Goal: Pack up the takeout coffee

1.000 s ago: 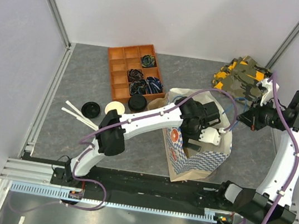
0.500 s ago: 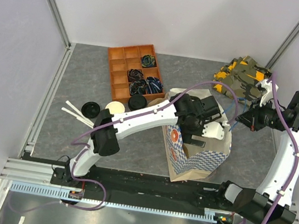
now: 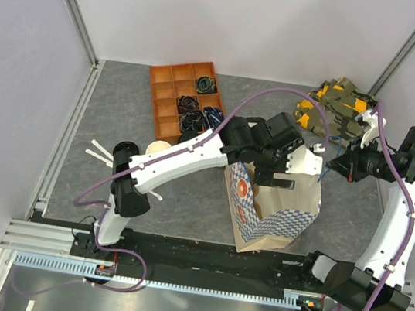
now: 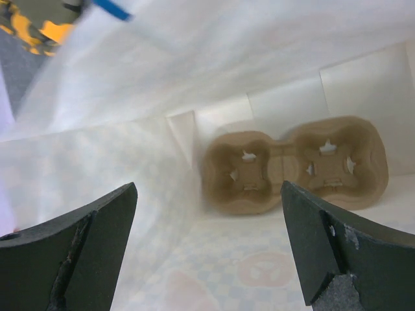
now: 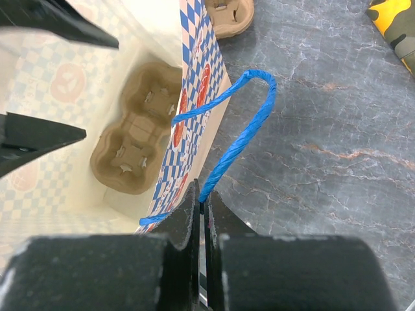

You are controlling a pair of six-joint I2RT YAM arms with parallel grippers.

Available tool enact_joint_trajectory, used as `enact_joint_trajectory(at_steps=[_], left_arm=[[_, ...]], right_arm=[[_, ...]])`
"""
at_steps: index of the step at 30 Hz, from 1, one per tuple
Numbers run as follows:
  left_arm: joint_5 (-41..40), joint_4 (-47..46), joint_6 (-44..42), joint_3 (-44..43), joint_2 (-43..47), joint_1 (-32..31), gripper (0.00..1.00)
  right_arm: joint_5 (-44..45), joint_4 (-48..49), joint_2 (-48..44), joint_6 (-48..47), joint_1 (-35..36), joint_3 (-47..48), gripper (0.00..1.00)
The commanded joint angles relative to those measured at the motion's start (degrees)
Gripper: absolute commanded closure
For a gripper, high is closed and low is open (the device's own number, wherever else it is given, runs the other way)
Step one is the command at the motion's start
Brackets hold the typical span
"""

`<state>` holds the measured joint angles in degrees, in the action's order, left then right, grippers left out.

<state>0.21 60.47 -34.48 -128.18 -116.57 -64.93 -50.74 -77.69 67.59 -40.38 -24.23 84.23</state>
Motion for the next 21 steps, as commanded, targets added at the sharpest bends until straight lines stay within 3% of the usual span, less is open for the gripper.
enact_joint_trajectory(at_steps=[1, 14, 21], left_arm=[[0.8, -5.6, 3.6, -3.1, 4.3, 0.9, 0.00], [2.5, -16.4, 15.6, -9.0, 7.6, 5.8, 0.00], [6.4, -23.1, 28.3, -11.6, 10.7, 13.2, 0.00]], right_arm=[[-2.0, -6.0, -1.1, -1.8, -0.1, -0.3, 1.00], [-2.9, -6.0, -1.5, -2.2, -0.2, -0.2, 0.96], [-3.7, -6.0, -1.1, -2.5, -0.1, 0.3, 0.70]])
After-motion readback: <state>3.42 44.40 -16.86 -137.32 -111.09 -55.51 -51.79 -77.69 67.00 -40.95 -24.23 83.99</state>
